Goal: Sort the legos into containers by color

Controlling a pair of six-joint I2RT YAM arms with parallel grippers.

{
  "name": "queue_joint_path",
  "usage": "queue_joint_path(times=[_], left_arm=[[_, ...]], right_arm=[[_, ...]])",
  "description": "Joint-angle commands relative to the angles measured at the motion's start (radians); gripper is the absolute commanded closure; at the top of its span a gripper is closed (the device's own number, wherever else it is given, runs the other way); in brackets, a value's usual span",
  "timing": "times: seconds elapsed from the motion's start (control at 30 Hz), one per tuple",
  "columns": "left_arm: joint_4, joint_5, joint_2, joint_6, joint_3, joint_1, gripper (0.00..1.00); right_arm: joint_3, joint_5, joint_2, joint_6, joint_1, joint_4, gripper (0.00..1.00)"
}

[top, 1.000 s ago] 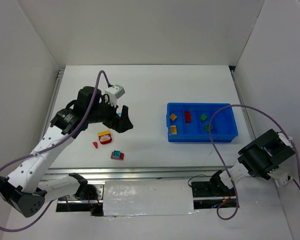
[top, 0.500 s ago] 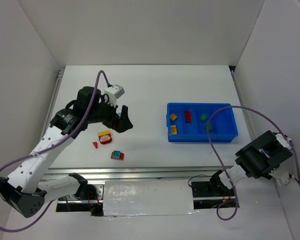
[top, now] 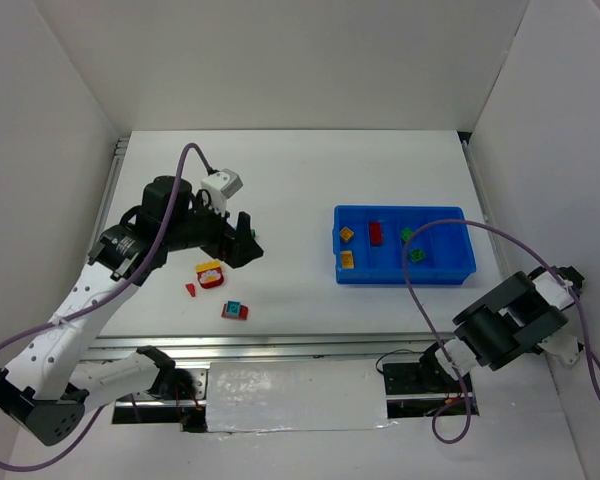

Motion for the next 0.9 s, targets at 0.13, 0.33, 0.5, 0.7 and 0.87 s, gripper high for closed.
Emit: queue_joint_path(times=[0.13, 0.33, 0.5, 0.7, 0.87], left_arm=[[0.032, 0.013, -0.026, 0.017, 0.012, 0.005, 0.01], [0.032, 0.018, -0.029, 0.015, 0.02, 0.005, 0.01], [0.032, 0.015, -0.041, 0.014, 0.026, 0.005, 0.0], [0.035, 0.029, -0.05, 0.008, 0.028, 0.005, 0.0], [0.038, 0.043, -0.05, 0.006, 0.028, 0.006, 0.01]], right_arm=[[-0.021, -0.015, -0.07, -0.019, 0.067, -0.001, 1.0], [-0.008, -0.041, -0.136, -0.041, 0.087, -0.004, 1.0], [0.01, -0.072, -0.161, -0.044, 0.112, -0.024, 1.0], [0.079, -0.108, -0.207, -0.049, 0.211, -0.04, 1.0], [0.133, -0.138, -0.217, -0.047, 0.254, -0.085, 1.0]])
